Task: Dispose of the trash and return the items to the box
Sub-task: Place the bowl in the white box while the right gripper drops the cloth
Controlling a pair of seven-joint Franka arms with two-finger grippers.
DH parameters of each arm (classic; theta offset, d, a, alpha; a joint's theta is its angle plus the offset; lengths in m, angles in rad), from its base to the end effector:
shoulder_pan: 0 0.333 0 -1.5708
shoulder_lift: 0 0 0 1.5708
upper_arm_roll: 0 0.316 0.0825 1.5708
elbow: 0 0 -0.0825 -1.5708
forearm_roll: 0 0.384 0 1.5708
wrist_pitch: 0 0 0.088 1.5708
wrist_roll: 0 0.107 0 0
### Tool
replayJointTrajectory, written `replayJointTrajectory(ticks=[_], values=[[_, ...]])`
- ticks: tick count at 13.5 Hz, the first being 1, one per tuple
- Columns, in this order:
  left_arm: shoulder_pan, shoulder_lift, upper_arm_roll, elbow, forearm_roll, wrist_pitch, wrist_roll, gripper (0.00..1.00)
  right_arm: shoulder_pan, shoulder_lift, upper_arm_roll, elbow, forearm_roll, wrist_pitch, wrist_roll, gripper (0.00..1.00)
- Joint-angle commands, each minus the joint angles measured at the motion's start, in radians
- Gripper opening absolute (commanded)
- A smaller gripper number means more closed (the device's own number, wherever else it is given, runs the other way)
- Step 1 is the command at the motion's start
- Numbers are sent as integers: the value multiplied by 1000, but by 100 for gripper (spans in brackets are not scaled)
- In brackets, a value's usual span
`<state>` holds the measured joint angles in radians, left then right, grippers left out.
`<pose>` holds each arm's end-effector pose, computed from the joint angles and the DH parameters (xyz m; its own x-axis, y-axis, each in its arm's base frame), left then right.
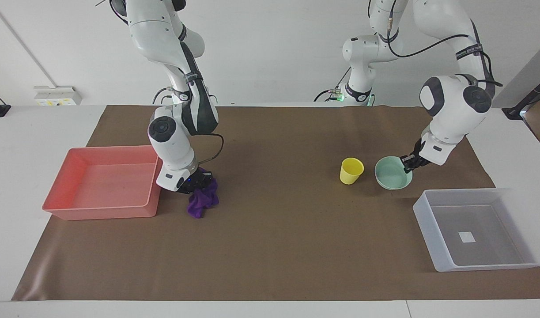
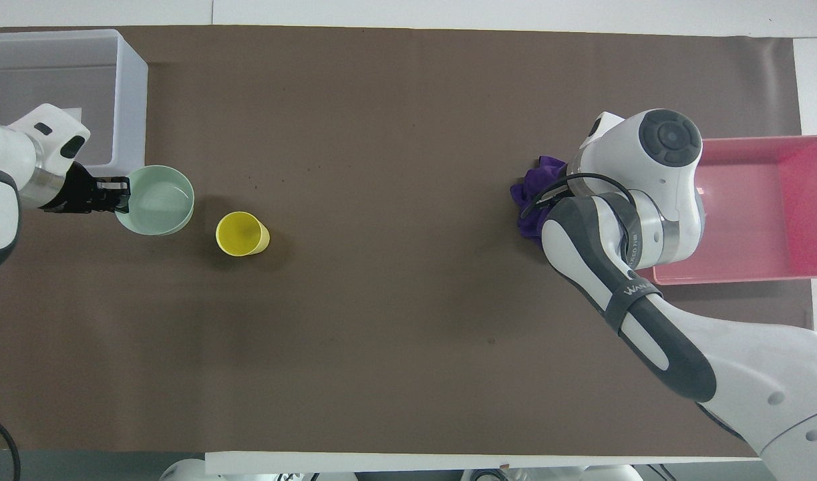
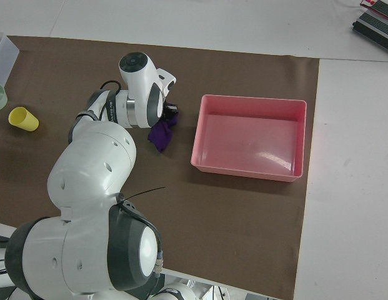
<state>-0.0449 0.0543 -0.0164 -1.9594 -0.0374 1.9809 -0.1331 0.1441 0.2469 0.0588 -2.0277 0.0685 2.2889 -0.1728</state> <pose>0.5651 -0.0369 0.4442 0.9955 0.0866 -0.0374 0.0877 -0.9957 0.0300 0.5807 0.1200 0.3282 0.9463 0.3224 0.0241 0.3233 -0.9442 -0.0633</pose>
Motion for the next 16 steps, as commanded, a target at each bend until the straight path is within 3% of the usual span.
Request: replayJointTrajectory(ticks=[1,2,5,6,9,13,14,15,16], values=[[57,84,15,161,-85,-38,-3,0,-9,-99,-2,30,13,-133,-7,3],[104,128,13,216,-117,10,-3,0,-12,-133,-7,56,4,-197,-7,3],[176,350,15,503,-116,6,-3,0,-73,-236,-7,80,-1,-298,-8,3],[201,398,13,532,-114,28,-2,0,-102,-257,-8,80,-9,-327,-8,3],[211,476,15,499,-64,206,23,0,-233,-290,-7,80,-67,-373,-45,4],[235,506,15,370,-64,398,41,0,-383,-305,-7,23,-69,-355,-166,5],[232,507,19,361,-59,417,68,24,-411,-301,-7,-5,-69,-336,-166,5],[231,507,21,358,-56,440,93,81,-428,-290,-7,-31,-69,-298,-166,5],[221,506,22,361,-55,426,89,92,-434,-279,-7,-55,-69,-254,-166,5]])
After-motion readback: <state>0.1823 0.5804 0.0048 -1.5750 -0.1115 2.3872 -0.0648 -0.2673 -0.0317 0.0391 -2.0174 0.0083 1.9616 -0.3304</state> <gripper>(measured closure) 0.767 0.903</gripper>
